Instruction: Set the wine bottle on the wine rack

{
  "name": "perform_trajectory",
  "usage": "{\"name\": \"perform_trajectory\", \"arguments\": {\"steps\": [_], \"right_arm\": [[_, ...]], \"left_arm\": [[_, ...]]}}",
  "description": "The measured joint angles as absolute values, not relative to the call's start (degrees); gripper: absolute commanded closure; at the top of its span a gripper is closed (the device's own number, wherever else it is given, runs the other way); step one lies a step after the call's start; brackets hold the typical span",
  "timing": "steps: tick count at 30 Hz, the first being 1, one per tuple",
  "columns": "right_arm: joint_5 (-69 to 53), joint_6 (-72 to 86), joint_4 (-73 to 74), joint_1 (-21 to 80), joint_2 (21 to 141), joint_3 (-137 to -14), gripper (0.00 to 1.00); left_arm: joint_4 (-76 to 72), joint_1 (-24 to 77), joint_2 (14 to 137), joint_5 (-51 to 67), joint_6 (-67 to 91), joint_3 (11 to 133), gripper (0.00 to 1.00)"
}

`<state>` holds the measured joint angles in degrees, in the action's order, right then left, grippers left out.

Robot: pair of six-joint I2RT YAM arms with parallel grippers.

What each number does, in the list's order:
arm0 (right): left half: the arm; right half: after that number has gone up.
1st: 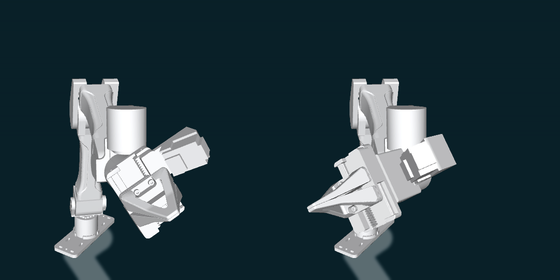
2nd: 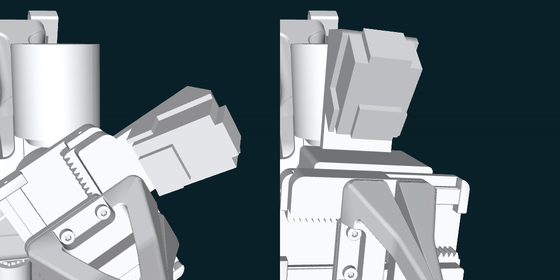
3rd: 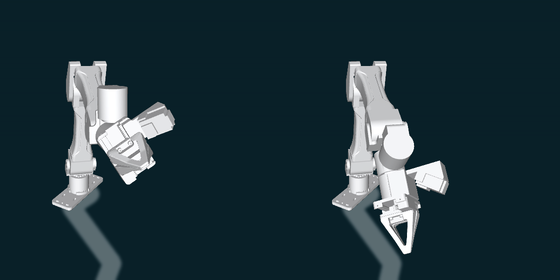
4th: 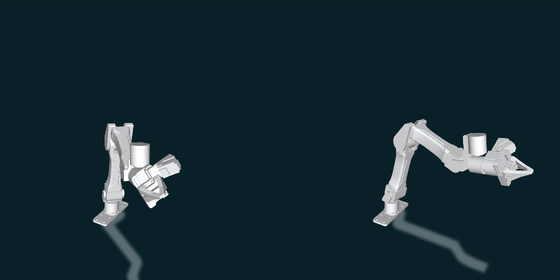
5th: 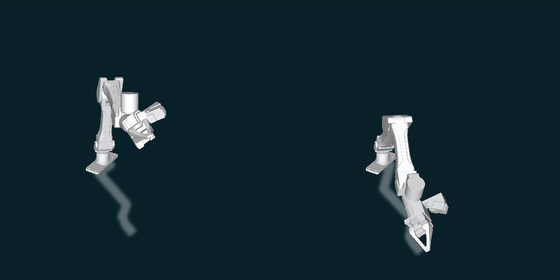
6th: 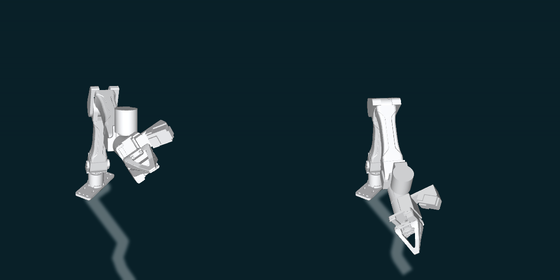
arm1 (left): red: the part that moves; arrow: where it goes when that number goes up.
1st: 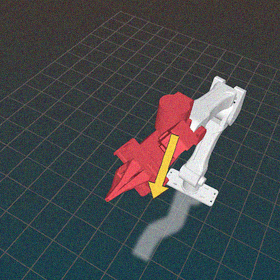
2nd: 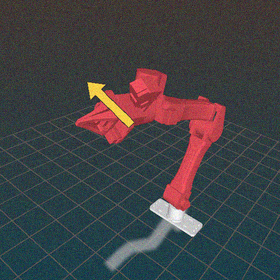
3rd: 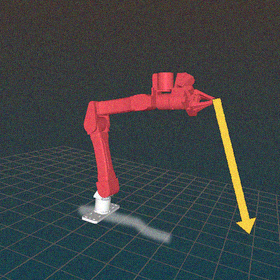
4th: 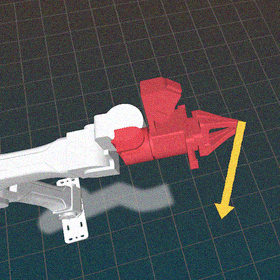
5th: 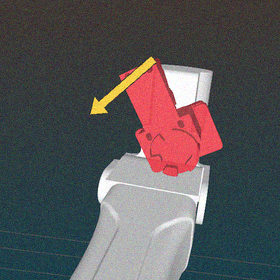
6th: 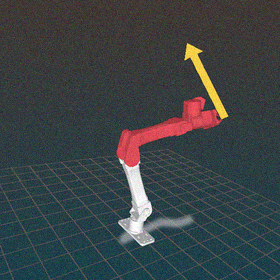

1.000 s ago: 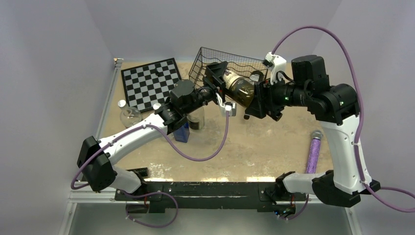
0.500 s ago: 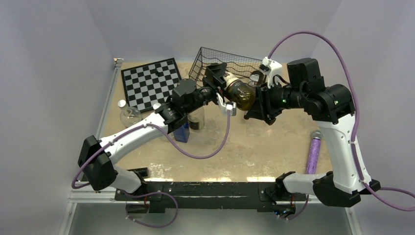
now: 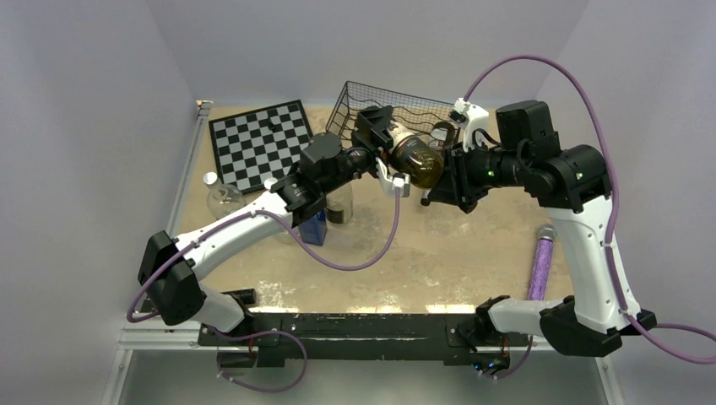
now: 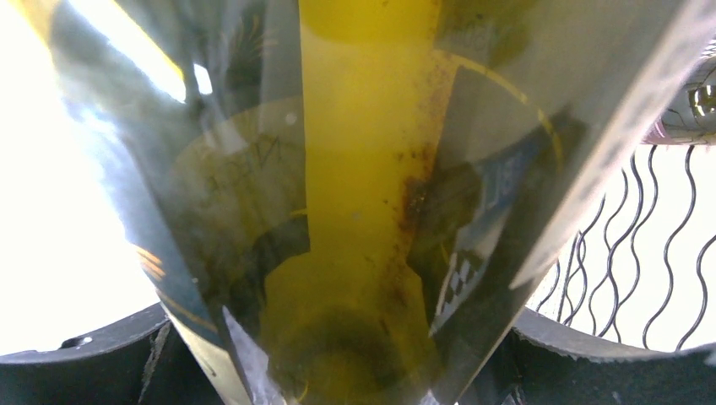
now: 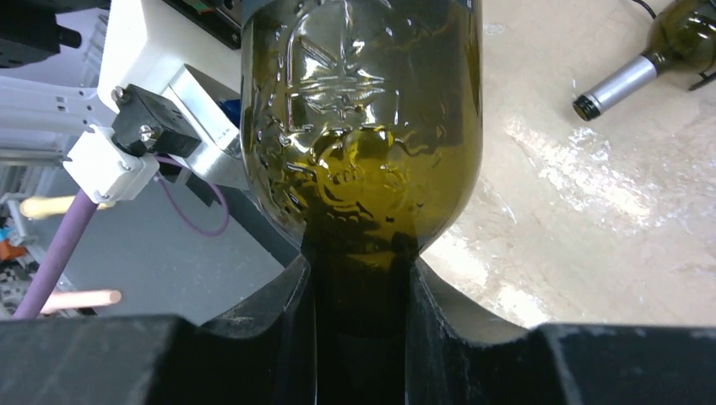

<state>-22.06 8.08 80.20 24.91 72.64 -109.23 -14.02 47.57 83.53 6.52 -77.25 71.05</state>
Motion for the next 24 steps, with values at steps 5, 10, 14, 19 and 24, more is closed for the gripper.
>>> {"name": "perform_trajectory", "arguments": {"steps": [5, 10, 14, 19, 24], "right_arm": [[-21.93, 7.70, 80.18, 24.86, 72.36, -109.23, 1.00], [-21.19, 7.88, 80.36, 25.06, 72.34, -109.93, 1.00], [-20.03, 8.12, 80.62, 25.34, 72.25, -111.04, 1.00], [-17.82, 9.65, 80.82, 25.74, 71.81, -112.57, 1.00], [-13.28, 11.55, 80.18, 25.89, 70.19, -112.97, 1.00]], "left_arm": [[-14.04, 47.68, 83.53, 6.31, -77.25, 71.13, 1.00], [-14.76, 47.79, 83.53, 6.13, -77.38, 71.16, 0.53], [-16.19, 48.01, 83.53, 5.96, -77.78, 71.16, 0.09], [-20.03, 48.45, 83.50, 4.49, -75.48, 71.16, 0.01], [-22.59, 48.56, 83.37, 4.01, -74.56, 71.16, 0.01]]}}
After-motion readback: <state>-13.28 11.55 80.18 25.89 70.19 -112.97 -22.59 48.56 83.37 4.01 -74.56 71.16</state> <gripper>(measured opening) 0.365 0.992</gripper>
